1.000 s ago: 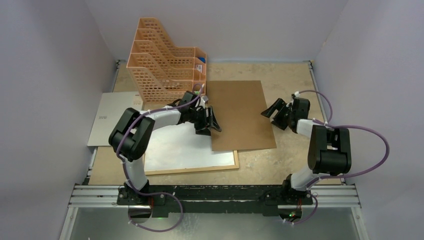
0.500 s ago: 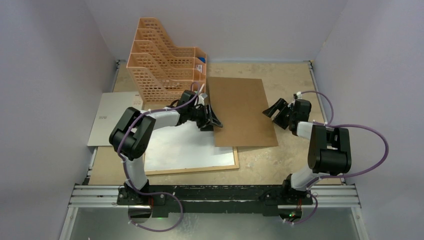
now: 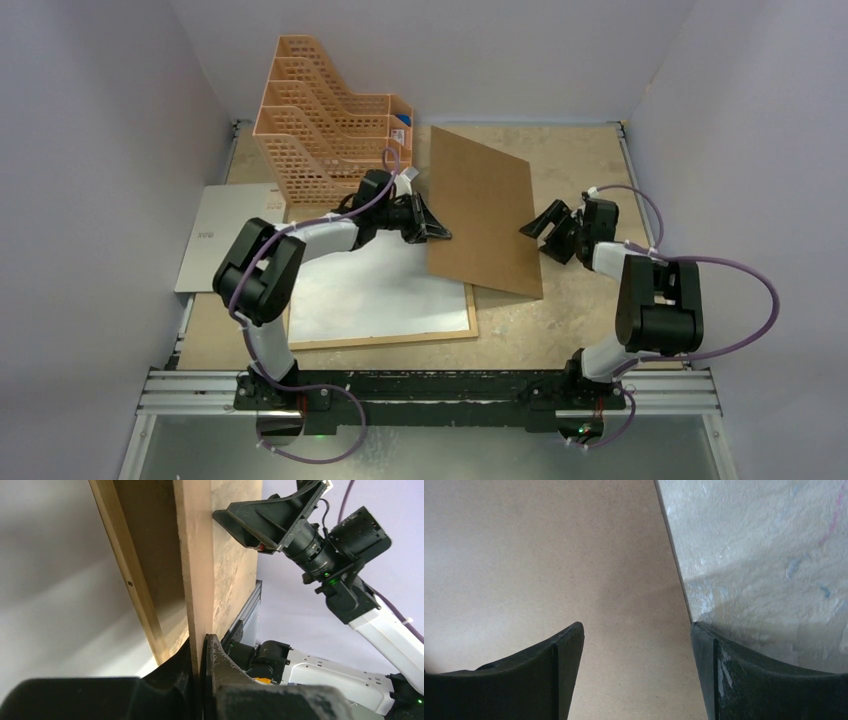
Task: Put the photo into the frame
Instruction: Pick up the photo frame item at the center of the board.
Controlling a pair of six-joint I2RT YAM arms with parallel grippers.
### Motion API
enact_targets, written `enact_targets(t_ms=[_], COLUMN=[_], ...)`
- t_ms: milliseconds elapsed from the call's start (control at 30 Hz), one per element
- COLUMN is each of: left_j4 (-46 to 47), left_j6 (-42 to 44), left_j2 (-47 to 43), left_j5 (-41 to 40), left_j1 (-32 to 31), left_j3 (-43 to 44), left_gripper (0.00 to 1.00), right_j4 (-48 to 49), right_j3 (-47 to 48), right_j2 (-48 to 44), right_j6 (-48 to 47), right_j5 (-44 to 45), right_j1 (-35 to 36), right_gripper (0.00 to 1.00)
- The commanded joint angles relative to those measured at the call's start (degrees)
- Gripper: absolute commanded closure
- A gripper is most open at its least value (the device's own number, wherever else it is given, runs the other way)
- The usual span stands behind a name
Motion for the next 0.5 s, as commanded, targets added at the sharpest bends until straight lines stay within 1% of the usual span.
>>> enact_targets(t_ms=[0,100,200,233,267,367,467], left_j4=[-7.0,-17.5,-26.6,-30.3,-33.7,-40.5,-45.6], left_j6=[9.5,19.5,32.1,36.9,41.0,51.1,58.9], left_j2=[-3.5,-3.6,-3.7,-3.6,-3.2,-1.8,-0.6], left_j5=[-0.4,-1.2,-1.1,-2.4,-4.1,-6.4,-6.7], left_j1=[-0.6,-0.5,-0.3,-0.1,0.0,0.1,0.1], left_j3=[6.7,12.5,19.5,22.4,27.1,36.9,44.8], left_gripper=[1.0,1.0,1.0,1.0,1.0,1.0,1.0], right_j4=[-17.1,-16.6,-15.2,-14.1,-12.6,-5.2,-0.1], right_j3=[2.0,8.2,16.2,18.8,21.3,27.0,34.8], right_j2=[-0.9,-2.6,-3.2,-3.6,-4.2,-6.4,-6.7], right_j6=[-2.2,-3.9,-6.1,-6.6,-6.9,-8.8,-13.2], right_j5=[4.3,5.6,7.3,8.0,8.7,8.2,4.9], right_j1=[1.0,1.0,1.0,1.0,1.0,1.3,1.5], right_gripper=[0.19,0.17,0.17,0.16,0.16,0.13,0.1])
